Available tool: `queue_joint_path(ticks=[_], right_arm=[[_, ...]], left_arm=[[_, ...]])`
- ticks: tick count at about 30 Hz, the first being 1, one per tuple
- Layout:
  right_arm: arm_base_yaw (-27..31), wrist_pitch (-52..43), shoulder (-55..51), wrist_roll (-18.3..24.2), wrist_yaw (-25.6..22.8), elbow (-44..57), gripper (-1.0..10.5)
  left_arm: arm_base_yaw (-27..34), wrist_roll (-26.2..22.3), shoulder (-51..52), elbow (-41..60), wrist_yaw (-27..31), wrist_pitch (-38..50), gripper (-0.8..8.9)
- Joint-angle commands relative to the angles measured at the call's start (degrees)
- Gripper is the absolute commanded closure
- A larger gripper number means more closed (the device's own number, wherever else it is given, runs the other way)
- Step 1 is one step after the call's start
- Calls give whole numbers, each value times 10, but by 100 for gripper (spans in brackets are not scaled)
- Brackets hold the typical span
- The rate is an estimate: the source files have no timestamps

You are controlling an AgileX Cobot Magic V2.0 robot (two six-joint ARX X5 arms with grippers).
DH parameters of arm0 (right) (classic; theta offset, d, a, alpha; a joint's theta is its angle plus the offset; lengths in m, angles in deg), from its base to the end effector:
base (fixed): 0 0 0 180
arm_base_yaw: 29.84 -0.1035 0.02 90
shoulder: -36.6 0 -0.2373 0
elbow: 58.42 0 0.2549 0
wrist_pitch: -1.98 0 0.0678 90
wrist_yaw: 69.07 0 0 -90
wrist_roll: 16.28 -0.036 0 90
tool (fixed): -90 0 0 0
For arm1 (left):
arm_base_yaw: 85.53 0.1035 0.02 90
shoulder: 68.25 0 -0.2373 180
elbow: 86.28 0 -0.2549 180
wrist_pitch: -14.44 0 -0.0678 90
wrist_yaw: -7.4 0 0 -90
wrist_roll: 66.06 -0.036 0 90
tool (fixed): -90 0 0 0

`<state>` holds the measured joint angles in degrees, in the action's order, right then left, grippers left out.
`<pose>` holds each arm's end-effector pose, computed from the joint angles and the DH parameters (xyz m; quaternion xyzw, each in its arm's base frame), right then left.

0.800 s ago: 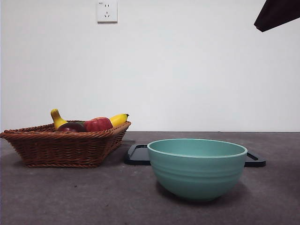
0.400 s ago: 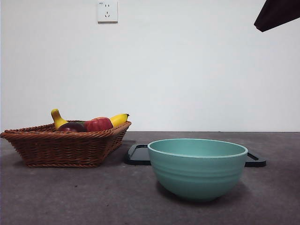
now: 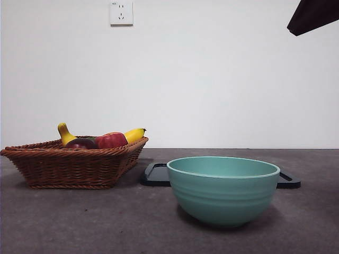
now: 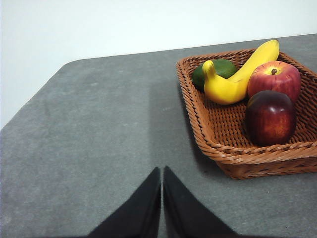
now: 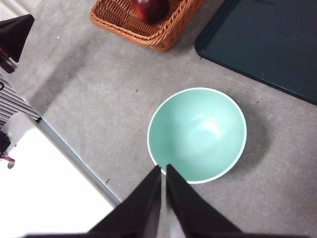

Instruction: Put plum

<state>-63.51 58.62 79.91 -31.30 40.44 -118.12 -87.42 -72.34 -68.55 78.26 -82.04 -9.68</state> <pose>0.1344 0.1040 0.2725 0.0677 0.3934 0.3720 0.8380 0.1312 -0.0040 0.1552 0.0563 0.0773 -0.0158 0.9953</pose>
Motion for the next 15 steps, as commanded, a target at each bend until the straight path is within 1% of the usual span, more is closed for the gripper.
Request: queue_joint_path(ticks=[1, 6, 8, 11, 13, 15], right_arm=[[-4, -6, 4, 5, 0, -10, 942], [-4, -6, 3, 6, 0, -10, 942], [6, -15, -5, 47, -12, -10, 942], [35, -54, -20, 93, -42, -7, 942], [66, -89, -37, 109, -45, 0, 942], [106, -125, -61, 114, -46, 14, 942]], left_arm=[[1, 5, 1, 12, 1, -4, 807], [1, 5, 1, 12, 1, -4, 807], [1, 5, 1, 12, 1, -4, 807], [1, 5, 1, 12, 1, -4, 807], [1, 5, 1, 12, 1, -4, 807], [1, 5, 1, 12, 1, -4, 807]])
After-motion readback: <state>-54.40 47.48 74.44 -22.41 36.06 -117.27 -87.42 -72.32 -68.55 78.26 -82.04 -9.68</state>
